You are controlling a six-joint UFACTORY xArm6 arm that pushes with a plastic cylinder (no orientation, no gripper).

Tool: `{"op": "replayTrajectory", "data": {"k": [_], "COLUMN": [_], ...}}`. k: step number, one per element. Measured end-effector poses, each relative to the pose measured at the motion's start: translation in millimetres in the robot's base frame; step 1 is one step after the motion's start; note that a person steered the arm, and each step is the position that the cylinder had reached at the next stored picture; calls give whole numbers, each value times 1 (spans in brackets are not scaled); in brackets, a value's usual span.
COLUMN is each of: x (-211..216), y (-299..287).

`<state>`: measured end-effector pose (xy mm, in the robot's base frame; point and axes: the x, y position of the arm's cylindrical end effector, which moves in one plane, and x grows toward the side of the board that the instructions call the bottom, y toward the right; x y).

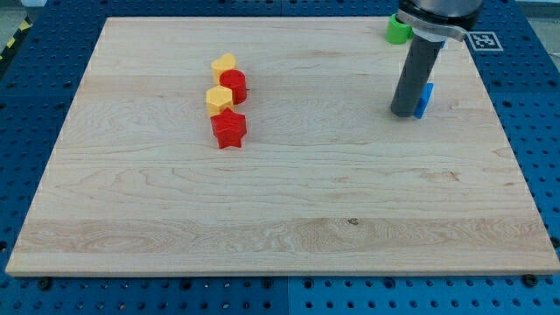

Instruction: Push the triangle into the blue cube

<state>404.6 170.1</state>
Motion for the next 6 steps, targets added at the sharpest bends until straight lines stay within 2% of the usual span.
{"op": "replayTrajectory", "data": {"k": [3,6], "x": [3,-20], "y": [47,52]}}
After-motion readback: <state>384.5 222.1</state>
